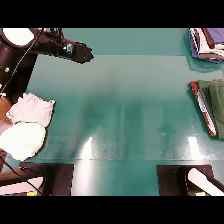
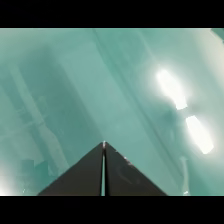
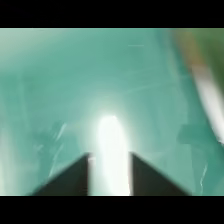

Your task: Fold the shirts.

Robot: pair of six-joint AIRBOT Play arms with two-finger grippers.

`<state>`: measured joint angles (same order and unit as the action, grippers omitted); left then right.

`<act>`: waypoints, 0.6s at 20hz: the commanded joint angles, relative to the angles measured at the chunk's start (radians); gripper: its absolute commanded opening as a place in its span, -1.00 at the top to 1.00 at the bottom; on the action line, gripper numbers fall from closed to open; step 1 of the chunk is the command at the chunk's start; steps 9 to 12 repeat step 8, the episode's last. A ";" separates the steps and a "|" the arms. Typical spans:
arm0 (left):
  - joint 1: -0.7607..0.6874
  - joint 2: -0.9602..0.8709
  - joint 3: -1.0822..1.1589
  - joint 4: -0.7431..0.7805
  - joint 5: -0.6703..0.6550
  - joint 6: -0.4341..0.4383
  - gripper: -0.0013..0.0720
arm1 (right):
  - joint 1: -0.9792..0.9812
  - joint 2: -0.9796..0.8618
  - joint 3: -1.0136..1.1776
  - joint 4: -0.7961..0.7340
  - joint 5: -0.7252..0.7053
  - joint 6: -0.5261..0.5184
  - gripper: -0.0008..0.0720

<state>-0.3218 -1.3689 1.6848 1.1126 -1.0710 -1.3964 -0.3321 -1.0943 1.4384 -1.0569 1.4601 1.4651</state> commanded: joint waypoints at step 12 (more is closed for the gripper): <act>0.000 0.001 0.000 -0.001 0.051 0.000 0.89 | 0.460 -0.134 0.146 0.008 -0.018 -0.019 0.92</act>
